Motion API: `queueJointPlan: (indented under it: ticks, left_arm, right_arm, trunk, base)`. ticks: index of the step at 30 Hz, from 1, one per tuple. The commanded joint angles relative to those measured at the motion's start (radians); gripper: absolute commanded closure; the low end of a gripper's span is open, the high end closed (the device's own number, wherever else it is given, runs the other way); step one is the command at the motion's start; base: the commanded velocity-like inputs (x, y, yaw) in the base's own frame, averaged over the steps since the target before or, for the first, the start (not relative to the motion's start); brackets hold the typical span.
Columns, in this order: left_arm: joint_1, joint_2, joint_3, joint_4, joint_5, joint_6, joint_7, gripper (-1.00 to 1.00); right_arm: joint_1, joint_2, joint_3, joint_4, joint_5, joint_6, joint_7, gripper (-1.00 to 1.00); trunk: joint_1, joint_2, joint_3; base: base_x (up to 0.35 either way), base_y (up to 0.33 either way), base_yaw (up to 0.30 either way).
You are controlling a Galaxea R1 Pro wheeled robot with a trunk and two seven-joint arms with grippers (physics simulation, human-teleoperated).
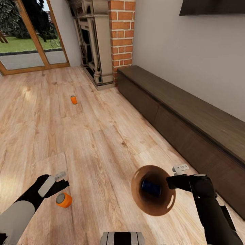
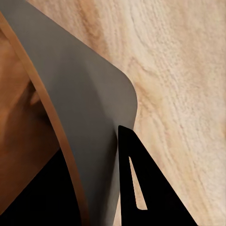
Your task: Put the three can of soda from the living room inside the tash can in the kitchen.
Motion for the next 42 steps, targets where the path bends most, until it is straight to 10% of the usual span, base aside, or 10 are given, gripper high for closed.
queueJointPlan:
  ticks: [1,9,20,42]
  left_arm:
    - [-0.003,0.002,0.000,0.000,0.000,0.000,0.000,-1.00]
    - [-0.009,0.008,0.001,0.001,-0.002,0.000,0.000,-1.00]
    - [-0.007,0.008,0.000,0.003,-0.003,-0.002,0.000,-1.00]
    - [-0.039,0.007,0.003,0.002,-0.067,0.003,0.000,-1.00]
  right_arm:
    - [0.000,0.000,0.000,0.000,-0.019,0.005,0.002,1.00]
    - [-0.008,-0.004,-0.003,-0.002,-0.023,0.005,0.002,1.00]
    - [-0.035,-0.091,-0.005,-0.021,-0.025,0.005,0.138,1.00]
    - [-0.031,-0.097,-0.007,-0.022,-0.024,0.005,0.149,1.00]
  trunk:
    - [0.000,0.000,-0.004]
    - [0.004,-0.002,-0.035]
    - [0.009,-0.005,-0.077]
    - [0.019,-0.010,-0.162]
  base:
    - [0.000,0.000,0.000]
    - [0.000,0.000,0.000]
    - [0.000,0.000,0.000]
    - [0.000,0.000,0.000]
